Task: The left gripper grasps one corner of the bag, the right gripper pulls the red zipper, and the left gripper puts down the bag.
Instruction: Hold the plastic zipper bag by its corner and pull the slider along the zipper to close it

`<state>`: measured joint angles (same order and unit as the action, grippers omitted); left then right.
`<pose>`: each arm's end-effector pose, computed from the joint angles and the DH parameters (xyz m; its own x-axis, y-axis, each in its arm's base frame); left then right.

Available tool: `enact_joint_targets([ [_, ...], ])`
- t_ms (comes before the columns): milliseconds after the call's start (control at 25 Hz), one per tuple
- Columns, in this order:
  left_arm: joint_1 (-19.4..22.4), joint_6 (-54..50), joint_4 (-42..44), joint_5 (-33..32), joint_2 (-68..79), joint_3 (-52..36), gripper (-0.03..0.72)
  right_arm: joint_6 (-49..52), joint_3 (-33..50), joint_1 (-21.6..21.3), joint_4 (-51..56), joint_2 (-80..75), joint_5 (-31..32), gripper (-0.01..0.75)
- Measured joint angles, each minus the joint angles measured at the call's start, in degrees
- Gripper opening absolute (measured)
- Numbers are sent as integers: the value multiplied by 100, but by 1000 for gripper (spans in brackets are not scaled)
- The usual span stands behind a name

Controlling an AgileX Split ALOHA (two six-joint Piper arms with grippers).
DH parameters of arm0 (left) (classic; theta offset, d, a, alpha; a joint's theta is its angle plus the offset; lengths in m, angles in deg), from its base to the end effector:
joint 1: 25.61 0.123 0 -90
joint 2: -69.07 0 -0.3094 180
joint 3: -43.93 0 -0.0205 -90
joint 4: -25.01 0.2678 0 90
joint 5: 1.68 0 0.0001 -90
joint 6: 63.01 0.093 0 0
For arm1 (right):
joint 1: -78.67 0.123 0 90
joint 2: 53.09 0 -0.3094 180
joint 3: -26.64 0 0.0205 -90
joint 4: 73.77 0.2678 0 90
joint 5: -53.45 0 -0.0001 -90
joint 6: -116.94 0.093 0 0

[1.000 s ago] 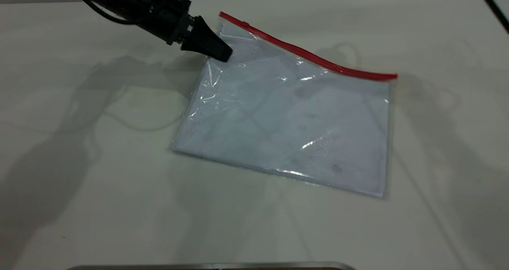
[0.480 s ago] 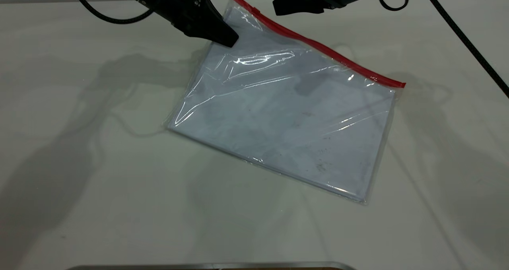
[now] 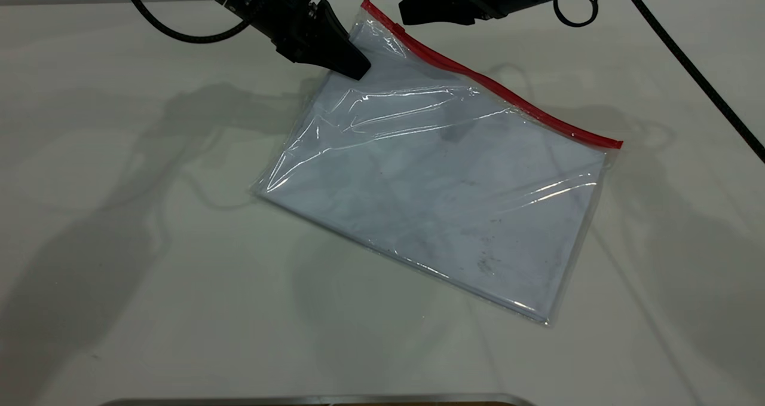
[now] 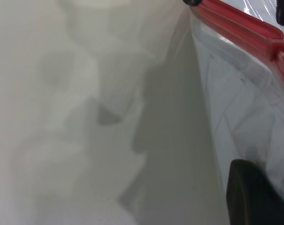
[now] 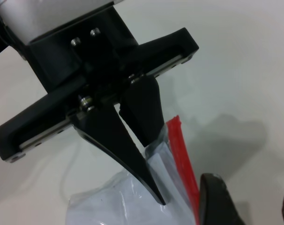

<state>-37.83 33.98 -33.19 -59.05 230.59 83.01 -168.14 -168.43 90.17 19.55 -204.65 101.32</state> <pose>0.5240 -0.1816 0.0330 -0.2171 0.6392 -0.7377 0.9743 0.1888 -0.1231 0.4930 0.1706 0.0478 -0.5385 -0.2303 -0.8106 -0.7730 0.5180 0.3663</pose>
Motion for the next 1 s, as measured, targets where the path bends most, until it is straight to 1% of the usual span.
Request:
enact_joint_targets([
  [560, 0, 0, 0, 9, -38, 0, 53, -7, -6, 0, -74, 0, 237, 385],
  [1000, 0, 7, 0, 3, -102, 0, 53, -62, -17, 0, -78, -73, 243, 383],
])
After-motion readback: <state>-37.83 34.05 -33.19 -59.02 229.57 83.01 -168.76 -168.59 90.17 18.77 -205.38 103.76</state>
